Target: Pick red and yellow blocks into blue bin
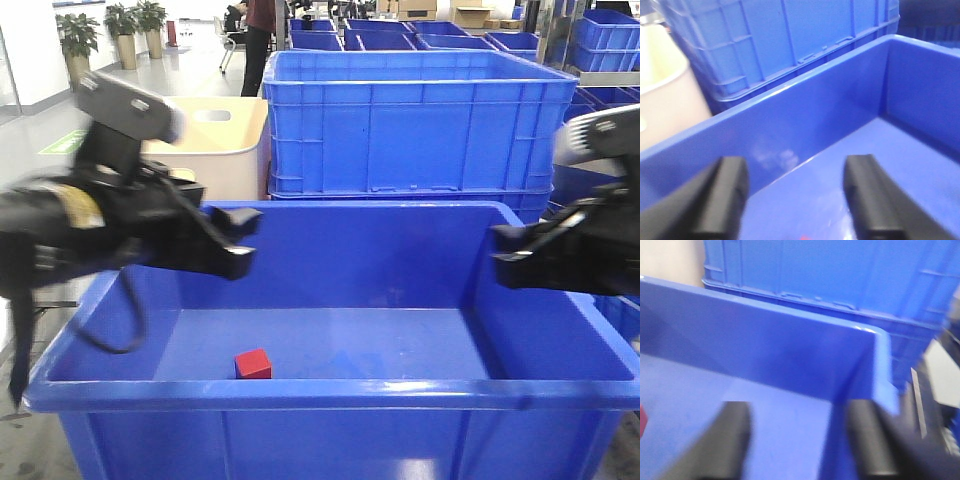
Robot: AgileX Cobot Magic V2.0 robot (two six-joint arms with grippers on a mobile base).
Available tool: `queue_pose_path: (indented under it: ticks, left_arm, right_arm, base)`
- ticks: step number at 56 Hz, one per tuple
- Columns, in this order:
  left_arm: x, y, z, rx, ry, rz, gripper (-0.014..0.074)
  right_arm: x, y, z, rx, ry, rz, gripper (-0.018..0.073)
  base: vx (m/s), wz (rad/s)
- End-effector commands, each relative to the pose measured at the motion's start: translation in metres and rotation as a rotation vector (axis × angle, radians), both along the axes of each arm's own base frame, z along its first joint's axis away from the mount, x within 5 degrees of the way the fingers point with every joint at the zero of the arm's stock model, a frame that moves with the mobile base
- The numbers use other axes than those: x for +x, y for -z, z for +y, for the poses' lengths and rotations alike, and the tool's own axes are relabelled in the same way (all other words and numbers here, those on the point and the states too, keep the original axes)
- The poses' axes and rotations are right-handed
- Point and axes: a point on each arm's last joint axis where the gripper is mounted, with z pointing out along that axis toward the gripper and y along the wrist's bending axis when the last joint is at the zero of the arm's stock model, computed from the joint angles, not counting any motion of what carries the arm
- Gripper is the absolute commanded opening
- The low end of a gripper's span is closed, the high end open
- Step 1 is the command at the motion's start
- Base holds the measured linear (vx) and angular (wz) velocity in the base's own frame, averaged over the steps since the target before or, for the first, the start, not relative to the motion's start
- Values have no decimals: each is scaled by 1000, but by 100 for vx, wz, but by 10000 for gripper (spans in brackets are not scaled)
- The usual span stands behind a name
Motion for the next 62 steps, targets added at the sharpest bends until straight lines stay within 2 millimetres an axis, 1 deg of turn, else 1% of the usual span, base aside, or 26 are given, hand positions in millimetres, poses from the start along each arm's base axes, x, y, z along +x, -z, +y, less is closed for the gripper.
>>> queue_pose_path:
  ticks: [1, 2, 3, 4, 5, 7, 12, 16, 18, 20, 21, 23, 26, 27, 31, 35, 44, 62]
  left_arm:
    - [-32, -41, 18, -42, -1, -100, 265]
    - [-37, -43, 21, -40, -2, -95, 209]
    - [-41, -45, 23, -38, -3, -92, 170]
    - [-46, -47, 26, -37, -4, -87, 111]
    - [-50, -48, 28, -32, -4, -78, 55]
    - [-59, -51, 33, -28, -5, -73, -11]
    - [-81, -52, 45, -33, -6, -70, -9]
    - [-96, -39, 54, -42, -3, -71, -8]
    - [-103, -30, 57, -51, 0, -70, -8]
    - [-109, -16, 60, -68, 5, -57, -8]
    - [-114, -13, 61, -88, 10, -58, -8]
    - [-121, 2, 64, -116, 15, -42, -8]
    - [-132, 17, 69, -163, 20, -44, -8]
    - [-135, 23, 70, -176, 20, -48, -8]
    - [-144, 37, 76, -200, 17, -74, -6]
    - [-152, 46, 81, -218, 15, -104, -6]
    - [-160, 53, 85, -216, 15, -103, -6]
    - [-160, 53, 85, -219, 16, -108, -6]
  right_arm:
    - [-32, -32, -10, 4, 14, -89, 124]
    - [-36, -32, -12, 0, 18, -80, 86]
    - [-42, -35, -14, 0, 22, -86, 32]
    - [-49, -37, -16, 1, 25, -90, -21]
    - [-53, -39, -17, 4, 27, -94, -17]
    - [-66, -44, -21, 10, 32, -111, -16]
    - [-95, -53, -29, 29, 37, -161, -16]
    - [-117, -51, -35, 43, 32, -216, -13]
    - [-129, -44, -37, 48, 29, -238, -13]
    - [-137, -36, -39, 49, 26, -247, -13]
    - [-142, -31, -41, 49, 26, -250, -13]
    - [-149, -22, -42, 45, 25, -256, -11]
    - [-156, -5, -45, 36, 26, -254, -11]
    - [-160, -3, -46, 36, 26, -261, -11]
    - [-166, 11, -47, 36, 22, -266, -11]
    - [-169, 21, -48, 33, 18, -269, -11]
    - [-170, 35, -48, 30, 17, -245, -11]
    - [-170, 37, -48, 28, 20, -227, -11]
  base:
    - [0, 0]
    - [0, 0]
    - [0, 0]
    - [0, 0]
    - [0, 0]
    - [0, 0]
    - [0, 0]
    - [0, 0]
    - [0, 0]
    - [0, 0]
    - [0, 0]
    - [0, 0]
    - [0, 0]
    - [0, 0]
    - [0, 0]
    - [0, 0]
    - [0, 0]
    - [0, 0]
